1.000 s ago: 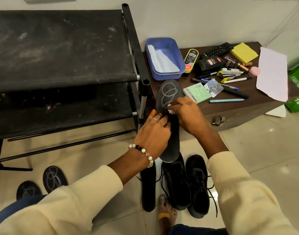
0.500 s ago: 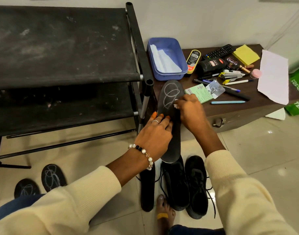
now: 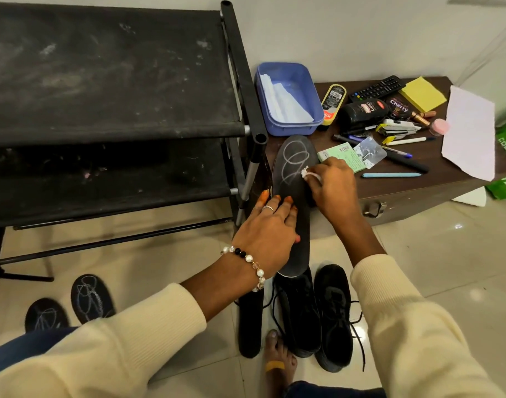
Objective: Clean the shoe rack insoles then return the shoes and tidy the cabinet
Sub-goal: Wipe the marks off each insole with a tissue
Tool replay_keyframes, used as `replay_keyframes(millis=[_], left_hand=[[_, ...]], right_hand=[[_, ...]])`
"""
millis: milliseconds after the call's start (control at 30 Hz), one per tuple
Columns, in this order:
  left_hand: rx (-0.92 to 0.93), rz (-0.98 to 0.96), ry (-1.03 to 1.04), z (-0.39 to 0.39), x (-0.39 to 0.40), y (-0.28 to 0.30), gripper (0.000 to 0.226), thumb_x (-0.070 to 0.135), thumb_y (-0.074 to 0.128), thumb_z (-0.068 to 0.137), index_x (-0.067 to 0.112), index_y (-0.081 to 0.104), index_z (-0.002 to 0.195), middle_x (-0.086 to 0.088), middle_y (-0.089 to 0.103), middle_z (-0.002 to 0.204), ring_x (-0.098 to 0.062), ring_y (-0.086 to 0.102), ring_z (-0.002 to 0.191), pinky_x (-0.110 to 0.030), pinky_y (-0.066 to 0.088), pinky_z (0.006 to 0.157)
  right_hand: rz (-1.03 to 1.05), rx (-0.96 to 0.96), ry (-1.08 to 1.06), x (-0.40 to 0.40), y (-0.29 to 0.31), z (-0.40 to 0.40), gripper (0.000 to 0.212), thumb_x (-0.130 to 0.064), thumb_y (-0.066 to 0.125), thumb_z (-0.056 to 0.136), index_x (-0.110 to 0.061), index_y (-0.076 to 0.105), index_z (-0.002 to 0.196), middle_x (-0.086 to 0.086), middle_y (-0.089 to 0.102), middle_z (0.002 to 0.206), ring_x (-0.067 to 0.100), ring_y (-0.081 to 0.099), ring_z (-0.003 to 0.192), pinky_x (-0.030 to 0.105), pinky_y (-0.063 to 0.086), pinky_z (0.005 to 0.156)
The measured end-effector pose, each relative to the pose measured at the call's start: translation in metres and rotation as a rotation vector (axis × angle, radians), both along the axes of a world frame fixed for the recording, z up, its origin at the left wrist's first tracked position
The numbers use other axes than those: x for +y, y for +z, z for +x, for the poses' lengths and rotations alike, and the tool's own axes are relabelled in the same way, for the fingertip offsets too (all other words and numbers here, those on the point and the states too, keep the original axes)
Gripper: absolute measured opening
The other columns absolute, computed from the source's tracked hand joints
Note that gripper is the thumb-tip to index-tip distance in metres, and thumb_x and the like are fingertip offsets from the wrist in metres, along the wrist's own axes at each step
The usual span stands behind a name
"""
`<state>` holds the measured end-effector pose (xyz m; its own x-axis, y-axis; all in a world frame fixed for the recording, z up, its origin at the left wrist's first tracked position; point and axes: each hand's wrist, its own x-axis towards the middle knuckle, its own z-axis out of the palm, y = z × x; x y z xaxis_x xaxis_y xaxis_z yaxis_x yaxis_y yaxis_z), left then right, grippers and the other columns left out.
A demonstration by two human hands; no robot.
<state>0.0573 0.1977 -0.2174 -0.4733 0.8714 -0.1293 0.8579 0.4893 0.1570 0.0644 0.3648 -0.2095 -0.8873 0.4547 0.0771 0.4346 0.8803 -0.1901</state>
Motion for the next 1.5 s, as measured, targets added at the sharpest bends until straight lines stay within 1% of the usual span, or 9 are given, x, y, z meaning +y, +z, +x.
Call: replay_keyframes(millis=[267, 467, 700, 900, 1133, 1200, 1267, 1367, 1500], left_hand=[[-0.019, 0.029, 0.023, 0.004, -0.001, 0.002, 0.063, 0.043, 0.034, 0.101, 0.011, 0.018, 0.152, -0.009, 0.014, 0.160, -0.026, 0.005, 0.148, -0.036, -0.019, 0.110], [-0.044, 0.023, 0.025, 0.003, -0.003, -0.002, 0.063, 0.044, 0.032, 0.101, 0.012, 0.015, 0.153, -0.007, 0.009, 0.161, -0.025, 0.003, 0.149, -0.039, -0.012, 0.116], [-0.044, 0.026, 0.027, 0.003, -0.003, -0.001, 0.065, 0.046, 0.033, 0.101, 0.013, 0.013, 0.153, -0.007, 0.009, 0.161, -0.025, 0.003, 0.149, -0.039, -0.013, 0.116], [-0.050, 0.007, 0.026, 0.002, -0.003, -0.002, 0.063, 0.044, 0.032, 0.101, 0.012, 0.016, 0.153, -0.007, 0.008, 0.161, -0.025, 0.003, 0.148, -0.040, -0.010, 0.117], [-0.073, 0.012, 0.026, 0.001, -0.003, -0.003, 0.062, 0.042, 0.032, 0.101, 0.014, 0.015, 0.153, -0.005, 0.007, 0.162, -0.024, 0.002, 0.149, -0.040, -0.011, 0.116], [-0.066, 0.013, 0.027, 0.001, -0.003, -0.002, 0.061, 0.042, 0.033, 0.101, 0.014, 0.016, 0.153, -0.005, 0.008, 0.162, -0.024, 0.003, 0.149, -0.040, -0.010, 0.117], [-0.061, 0.010, 0.025, 0.001, -0.003, -0.002, 0.061, 0.042, 0.033, 0.101, 0.014, 0.017, 0.153, -0.005, 0.009, 0.161, -0.024, 0.004, 0.148, -0.039, -0.010, 0.117], [-0.064, 0.006, 0.028, 0.002, -0.003, 0.000, 0.061, 0.042, 0.034, 0.101, 0.014, 0.019, 0.152, -0.005, 0.011, 0.161, -0.025, 0.006, 0.148, -0.040, -0.009, 0.118], [-0.060, 0.000, 0.028, 0.002, -0.003, -0.001, 0.060, 0.042, 0.032, 0.101, 0.014, 0.018, 0.153, -0.005, 0.010, 0.161, -0.025, 0.005, 0.148, -0.040, -0.010, 0.117]], right_hand=[[-0.154, -0.088, 0.408, -0.019, 0.015, -0.009, 0.024, -0.014, 0.060, 0.090, -0.010, 0.070, 0.111, 0.014, 0.063, 0.113, 0.031, 0.054, 0.107, 0.037, 0.041, 0.092], [-0.011, -0.077, 0.263, -0.016, 0.005, -0.016, 0.031, -0.012, 0.049, 0.095, -0.009, 0.062, 0.123, 0.014, 0.055, 0.124, 0.031, 0.045, 0.114, 0.028, 0.033, 0.087], [-0.108, -0.130, 0.424, -0.016, 0.015, -0.020, 0.025, -0.011, 0.057, 0.091, -0.010, 0.070, 0.112, 0.014, 0.061, 0.114, 0.031, 0.053, 0.109, 0.036, 0.041, 0.091], [-0.045, -0.051, 0.318, -0.015, 0.004, -0.034, 0.031, -0.007, 0.053, 0.092, -0.010, 0.065, 0.120, 0.015, 0.057, 0.120, 0.034, 0.048, 0.111, 0.033, 0.036, 0.088], [-0.183, -0.208, 0.489, -0.001, 0.022, -0.023, 0.023, -0.018, 0.068, 0.085, -0.017, 0.072, 0.108, 0.006, 0.066, 0.112, 0.023, 0.059, 0.104, 0.025, 0.040, 0.085], [-0.178, -0.117, 0.431, -0.006, 0.017, -0.028, 0.022, -0.016, 0.066, 0.087, -0.016, 0.073, 0.107, 0.009, 0.065, 0.110, 0.025, 0.058, 0.103, 0.021, 0.036, 0.081], [-0.142, -0.023, 0.332, -0.013, 0.010, -0.035, 0.024, -0.014, 0.061, 0.089, -0.013, 0.071, 0.111, 0.012, 0.062, 0.113, 0.028, 0.054, 0.106, 0.026, 0.037, 0.083], [-0.082, -0.022, 0.290, -0.018, 0.004, -0.040, 0.027, -0.014, 0.057, 0.091, -0.010, 0.067, 0.117, 0.014, 0.058, 0.119, 0.029, 0.049, 0.114, 0.030, 0.035, 0.088], [-0.198, -0.116, 0.433, -0.005, 0.016, -0.027, 0.025, -0.015, 0.067, 0.085, -0.015, 0.072, 0.109, 0.009, 0.066, 0.111, 0.025, 0.058, 0.105, 0.016, 0.034, 0.080]])
